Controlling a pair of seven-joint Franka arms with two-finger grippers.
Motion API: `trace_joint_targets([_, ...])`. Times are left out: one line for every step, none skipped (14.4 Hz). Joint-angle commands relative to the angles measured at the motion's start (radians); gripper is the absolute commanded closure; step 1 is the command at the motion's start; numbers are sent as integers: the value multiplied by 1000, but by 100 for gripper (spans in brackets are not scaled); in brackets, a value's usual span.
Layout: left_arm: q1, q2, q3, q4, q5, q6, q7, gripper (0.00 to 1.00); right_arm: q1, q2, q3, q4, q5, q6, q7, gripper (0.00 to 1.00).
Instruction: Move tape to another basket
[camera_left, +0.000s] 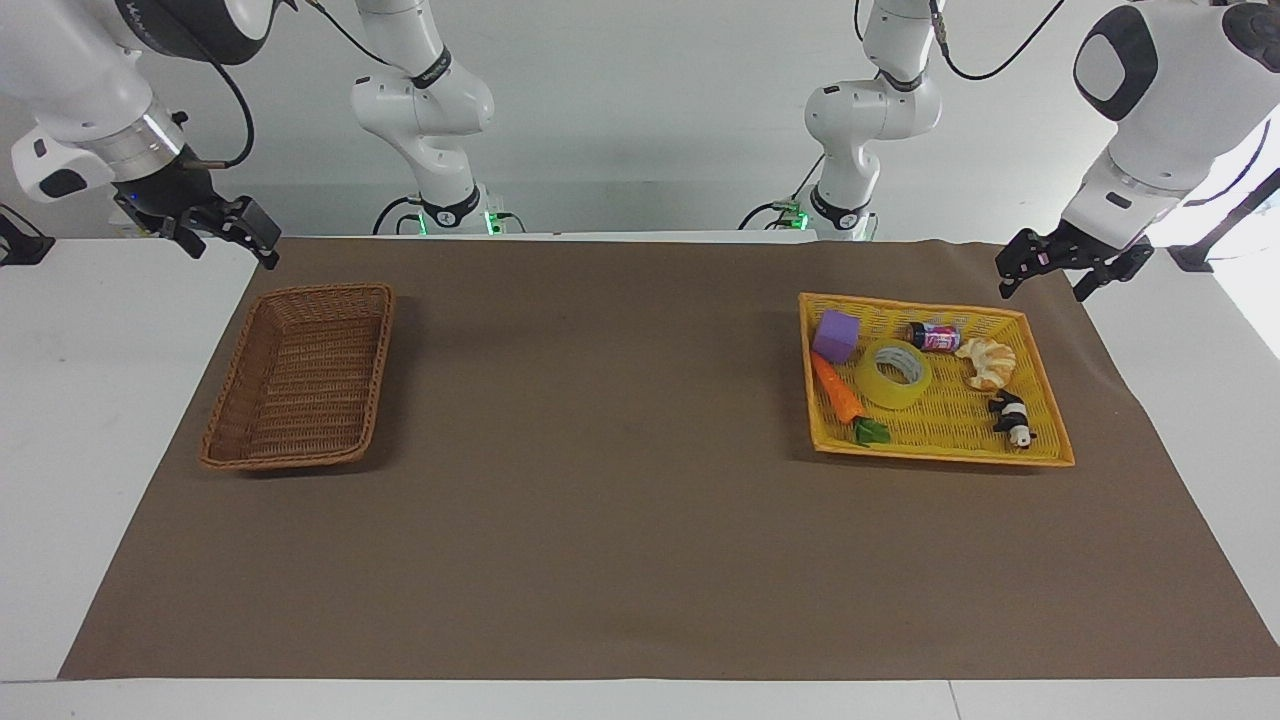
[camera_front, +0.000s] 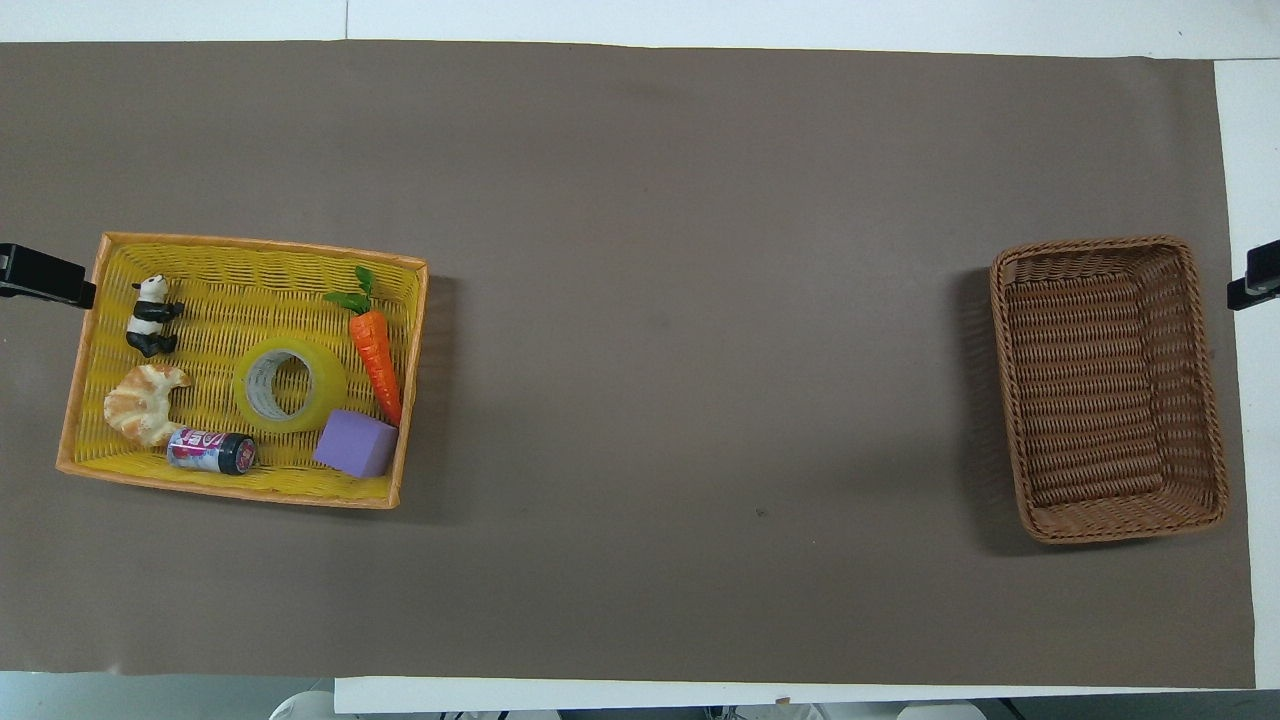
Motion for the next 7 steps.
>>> trace_joint_targets([2,-26,3,-34,-9,8,8,1,-2,-16,0,-19,15,-2,-11,0])
trace_joint_targets([4,-28,3,-40,-9,7,0,1,-2,-16,0,-19,15,-2,-11,0])
trace_joint_targets([8,-43,3,-70,-9,13,0,1,-2,-16,0,-19,15,-2,-11,0])
trace_joint_targets([28,-70,3,-134,-9,48,0,1,-2,-16,0,-19,15,-2,-11,0])
trace_joint_targets([39,-110,1,-237,-9,145,-1,1,-2,-16,0,-19,15,-2,-11,0])
trace_joint_targets([39,-145,3,-343,-9,248,-3,1,-2,-16,0,-19,15,-2,-11,0])
trace_joint_targets([36,-161,1,-417,-9,313,-4,1,-2,-16,0,-19,15,-2,-11,0])
